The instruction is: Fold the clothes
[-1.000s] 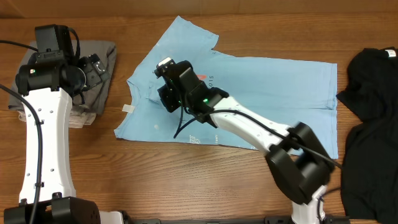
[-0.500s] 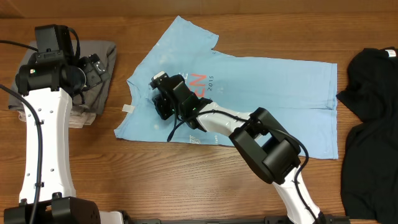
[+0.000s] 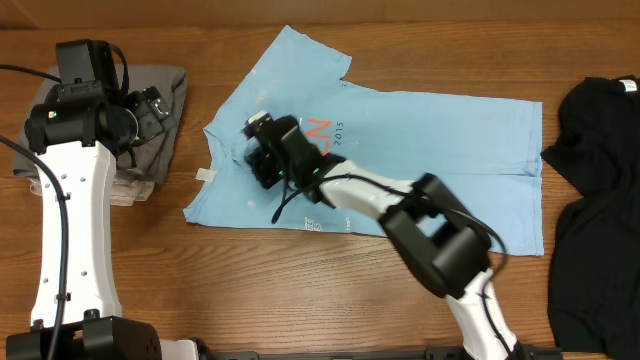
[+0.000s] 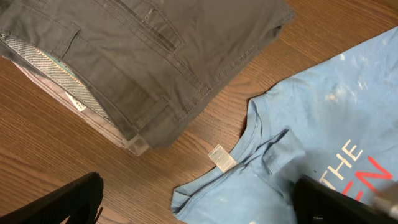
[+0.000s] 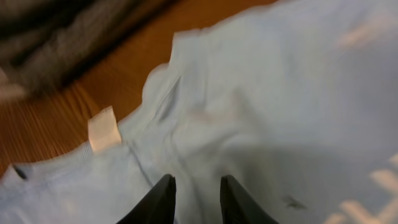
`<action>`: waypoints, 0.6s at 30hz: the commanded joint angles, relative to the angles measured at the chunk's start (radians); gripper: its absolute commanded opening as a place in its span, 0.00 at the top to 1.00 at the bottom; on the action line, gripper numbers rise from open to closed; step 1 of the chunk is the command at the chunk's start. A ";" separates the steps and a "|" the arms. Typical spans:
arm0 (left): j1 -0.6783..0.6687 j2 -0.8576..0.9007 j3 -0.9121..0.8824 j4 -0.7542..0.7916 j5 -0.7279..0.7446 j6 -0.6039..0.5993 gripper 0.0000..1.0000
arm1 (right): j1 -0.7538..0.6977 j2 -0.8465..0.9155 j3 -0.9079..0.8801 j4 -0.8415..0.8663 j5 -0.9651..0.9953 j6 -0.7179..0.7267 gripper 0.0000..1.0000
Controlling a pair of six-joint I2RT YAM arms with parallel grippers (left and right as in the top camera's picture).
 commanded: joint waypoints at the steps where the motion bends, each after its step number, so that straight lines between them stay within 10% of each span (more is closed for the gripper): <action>1: -0.001 -0.002 0.013 0.000 0.005 -0.011 0.00 | -0.056 -0.214 0.011 -0.142 0.003 0.005 0.70; 10: -0.001 -0.002 0.013 0.000 0.005 -0.011 0.00 | -0.119 -0.224 -0.014 -0.557 0.020 0.006 0.90; 18: -0.001 -0.002 0.013 0.000 0.005 -0.011 0.00 | -0.128 -0.176 -0.113 -0.526 0.021 0.006 0.91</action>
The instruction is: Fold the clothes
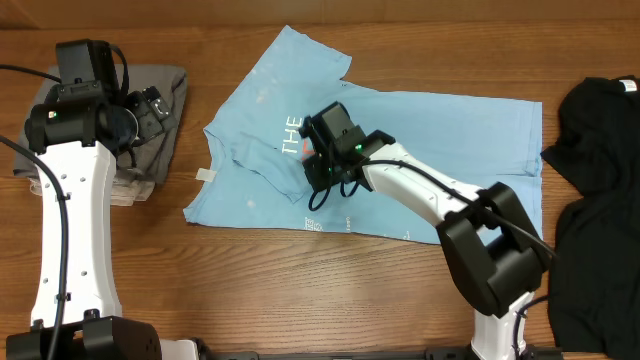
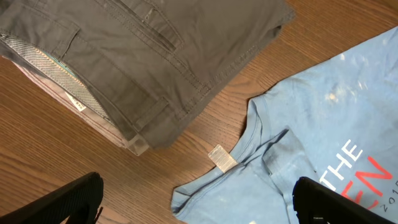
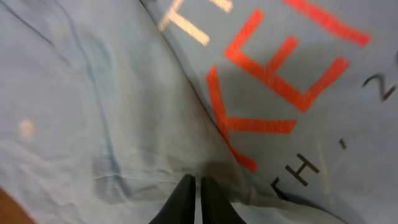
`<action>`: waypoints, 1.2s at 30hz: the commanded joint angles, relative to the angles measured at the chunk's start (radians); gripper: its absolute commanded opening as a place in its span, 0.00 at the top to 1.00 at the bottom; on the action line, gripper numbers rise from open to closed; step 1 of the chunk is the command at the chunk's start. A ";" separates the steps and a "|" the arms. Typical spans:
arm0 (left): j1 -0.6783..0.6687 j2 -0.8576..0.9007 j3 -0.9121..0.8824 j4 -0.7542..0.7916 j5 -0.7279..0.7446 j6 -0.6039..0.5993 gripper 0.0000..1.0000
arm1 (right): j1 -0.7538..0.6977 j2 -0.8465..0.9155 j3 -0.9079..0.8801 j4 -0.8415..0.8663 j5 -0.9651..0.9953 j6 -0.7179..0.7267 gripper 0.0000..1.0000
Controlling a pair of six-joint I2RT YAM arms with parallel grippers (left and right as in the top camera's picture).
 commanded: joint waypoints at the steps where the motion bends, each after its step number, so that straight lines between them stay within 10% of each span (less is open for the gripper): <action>1: -0.001 -0.002 0.013 0.000 0.005 -0.011 0.00 | -0.004 0.020 -0.030 0.036 0.004 0.001 0.91; 16: -0.001 -0.002 0.013 0.000 0.005 -0.011 0.00 | -0.141 -0.231 0.132 -0.167 0.005 0.083 0.87; 36: -0.001 -0.002 0.013 0.209 0.001 -0.011 0.00 | -0.895 -0.477 0.143 -0.644 0.008 0.119 0.55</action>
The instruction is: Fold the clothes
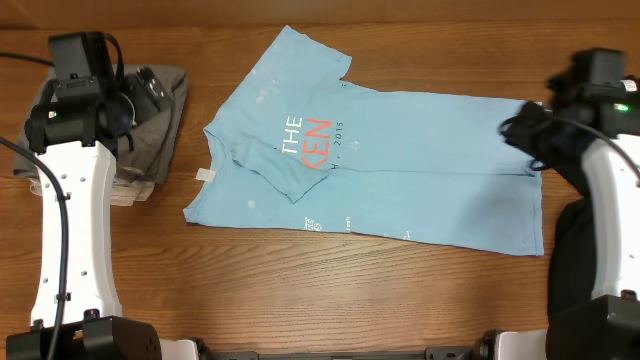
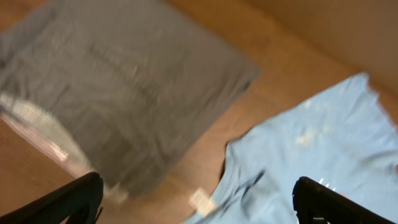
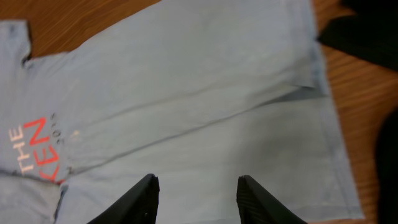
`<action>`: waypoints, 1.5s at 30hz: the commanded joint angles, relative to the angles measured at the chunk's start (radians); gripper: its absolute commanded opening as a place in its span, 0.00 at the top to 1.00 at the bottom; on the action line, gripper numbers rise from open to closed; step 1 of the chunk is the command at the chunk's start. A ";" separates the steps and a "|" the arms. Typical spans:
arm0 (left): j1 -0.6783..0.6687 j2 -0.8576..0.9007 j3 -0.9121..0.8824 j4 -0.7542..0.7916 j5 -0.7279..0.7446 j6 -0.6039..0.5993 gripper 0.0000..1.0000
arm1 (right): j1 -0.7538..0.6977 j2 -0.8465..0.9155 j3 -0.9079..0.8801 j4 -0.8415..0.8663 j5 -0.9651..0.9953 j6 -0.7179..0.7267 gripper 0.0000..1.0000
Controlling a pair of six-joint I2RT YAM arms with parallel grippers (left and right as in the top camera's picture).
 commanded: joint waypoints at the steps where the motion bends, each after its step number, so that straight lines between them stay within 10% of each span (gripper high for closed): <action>1: -0.001 -0.002 0.013 0.027 0.001 -0.010 0.00 | -0.076 -0.022 0.007 0.005 -0.029 -0.003 0.55; 8: -0.002 -0.002 0.013 0.040 0.021 -0.010 0.00 | -0.124 -0.022 0.007 -0.009 -0.071 -0.071 0.52; 16: -0.048 -0.002 0.016 0.204 0.525 0.200 0.00 | -0.124 -0.007 0.058 -0.016 -0.058 -0.084 0.50; 29: -0.420 0.367 0.350 0.266 0.264 0.319 0.00 | -0.123 0.245 0.326 0.053 -0.059 -0.110 0.49; 45: -0.396 0.952 0.720 0.384 0.153 0.477 0.01 | -0.072 0.475 0.326 0.324 0.084 -0.267 0.49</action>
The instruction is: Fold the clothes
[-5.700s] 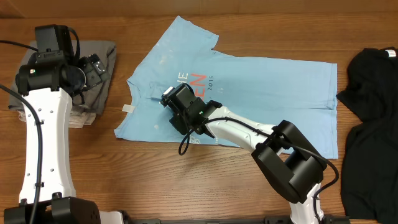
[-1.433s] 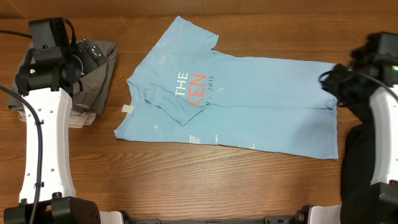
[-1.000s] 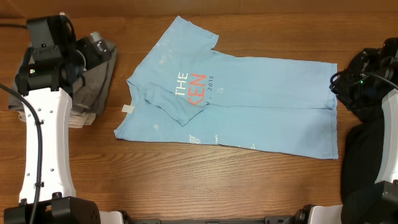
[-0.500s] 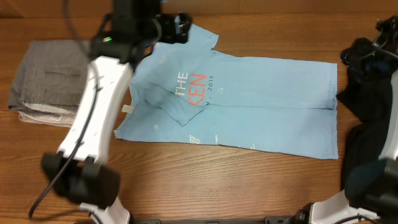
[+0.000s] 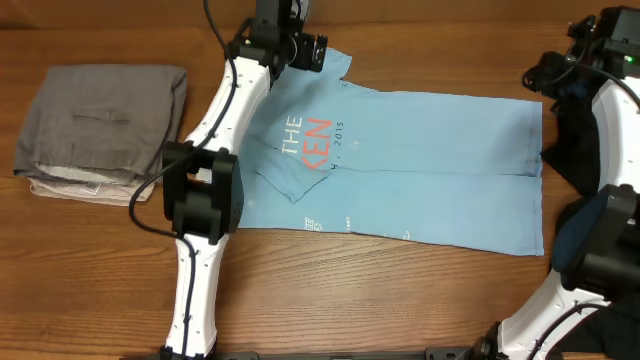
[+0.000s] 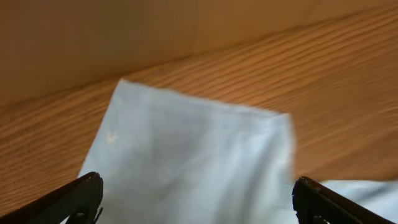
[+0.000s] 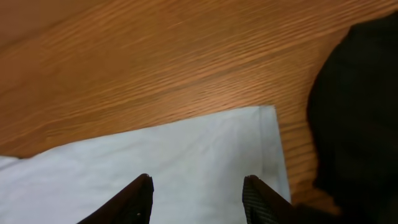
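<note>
A light blue T-shirt (image 5: 430, 160) with "THE KEN 2015" print lies spread on the wooden table, with a flap of cloth doubled over beside the print. My left gripper (image 5: 305, 50) hovers open over the shirt's far sleeve (image 6: 199, 137), its fingers (image 6: 84, 196) wide apart and nothing between them. My right gripper (image 5: 548, 78) is open above the shirt's far right corner (image 7: 205, 149). In the wrist views the left gripper (image 6: 196, 199) and the right gripper (image 7: 199, 193) both look down on blue cloth.
Folded grey trousers (image 5: 100, 125) sit on a pile at the table's left. A black garment (image 5: 568, 150) lies at the right edge, just beyond the shirt's corner, and also appears as the black garment (image 7: 354, 112) by the right fingers.
My left gripper was over the grey pile at the far left and is now over the shirt's far sleeve. My right gripper has shifted from the shirt's right end back to its far right corner.
My right gripper was low at the shirt's collar, jaws narrow. Then it was shut by the print, with a flap of cloth folded over there. Later it stood open at the shirt's right end. Both grippers now hover open along the shirt's far edge.
</note>
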`<action>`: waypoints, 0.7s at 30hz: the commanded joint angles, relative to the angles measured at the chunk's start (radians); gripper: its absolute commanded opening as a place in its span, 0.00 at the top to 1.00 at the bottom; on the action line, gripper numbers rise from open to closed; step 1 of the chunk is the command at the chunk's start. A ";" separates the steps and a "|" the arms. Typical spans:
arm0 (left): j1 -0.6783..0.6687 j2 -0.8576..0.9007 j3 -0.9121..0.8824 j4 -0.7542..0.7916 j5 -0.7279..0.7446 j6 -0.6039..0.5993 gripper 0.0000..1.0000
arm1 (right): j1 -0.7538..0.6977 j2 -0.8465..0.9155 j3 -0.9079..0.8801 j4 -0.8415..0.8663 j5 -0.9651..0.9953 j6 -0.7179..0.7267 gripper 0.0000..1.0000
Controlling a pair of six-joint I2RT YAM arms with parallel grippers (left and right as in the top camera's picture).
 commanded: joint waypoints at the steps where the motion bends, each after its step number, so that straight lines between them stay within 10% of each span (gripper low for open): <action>1: 0.024 0.042 0.046 0.038 -0.043 0.085 0.01 | 0.007 0.055 0.023 0.020 0.095 -0.052 0.49; 21: 0.063 0.169 0.045 0.238 0.011 0.157 0.00 | 0.004 0.290 0.021 0.140 0.248 -0.051 0.49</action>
